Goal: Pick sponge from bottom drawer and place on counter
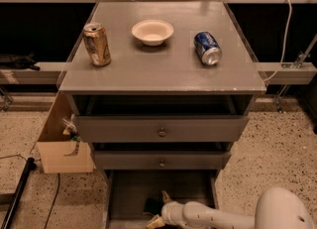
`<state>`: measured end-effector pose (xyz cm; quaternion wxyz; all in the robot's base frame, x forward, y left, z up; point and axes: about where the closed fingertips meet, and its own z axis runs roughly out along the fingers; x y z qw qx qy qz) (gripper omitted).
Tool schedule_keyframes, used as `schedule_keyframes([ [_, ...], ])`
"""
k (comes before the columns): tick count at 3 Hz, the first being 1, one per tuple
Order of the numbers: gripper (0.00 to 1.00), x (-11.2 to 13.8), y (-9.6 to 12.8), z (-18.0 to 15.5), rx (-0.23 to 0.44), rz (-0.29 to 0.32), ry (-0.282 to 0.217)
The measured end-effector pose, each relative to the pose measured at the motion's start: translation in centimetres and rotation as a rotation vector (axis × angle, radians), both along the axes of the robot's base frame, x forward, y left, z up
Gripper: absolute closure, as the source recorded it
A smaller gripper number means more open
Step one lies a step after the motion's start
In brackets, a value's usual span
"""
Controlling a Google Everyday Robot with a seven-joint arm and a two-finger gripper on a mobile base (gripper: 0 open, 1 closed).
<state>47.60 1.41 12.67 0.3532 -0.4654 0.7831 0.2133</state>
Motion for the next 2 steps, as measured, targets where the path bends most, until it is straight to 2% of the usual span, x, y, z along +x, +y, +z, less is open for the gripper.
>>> schedule_keyframes([
  [1, 0.18, 0.00, 0.00, 0.00, 0.000, 0.000, 0.000],
  [2, 0.49, 0.00, 0.01, 0.00, 0.000, 0.000, 0.000],
])
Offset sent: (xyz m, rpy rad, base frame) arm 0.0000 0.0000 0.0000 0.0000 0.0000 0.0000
